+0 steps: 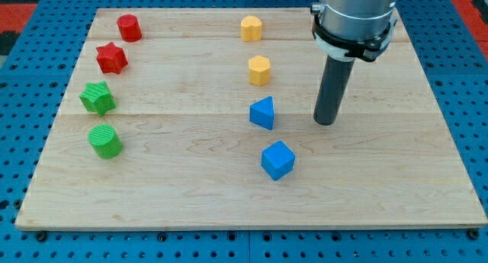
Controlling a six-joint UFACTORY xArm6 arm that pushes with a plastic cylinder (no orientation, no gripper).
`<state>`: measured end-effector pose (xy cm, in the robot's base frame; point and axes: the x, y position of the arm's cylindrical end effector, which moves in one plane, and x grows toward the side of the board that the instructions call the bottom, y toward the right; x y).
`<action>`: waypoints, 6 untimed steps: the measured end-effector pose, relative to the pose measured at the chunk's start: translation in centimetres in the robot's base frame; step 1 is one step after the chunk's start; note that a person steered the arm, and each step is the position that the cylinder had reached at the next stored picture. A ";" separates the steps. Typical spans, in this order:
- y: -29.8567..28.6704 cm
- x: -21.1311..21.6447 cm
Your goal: Move the yellow hexagon a bit left
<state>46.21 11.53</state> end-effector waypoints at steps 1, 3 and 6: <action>-0.1 0.9; -2.8 -2.2; -6.0 -7.9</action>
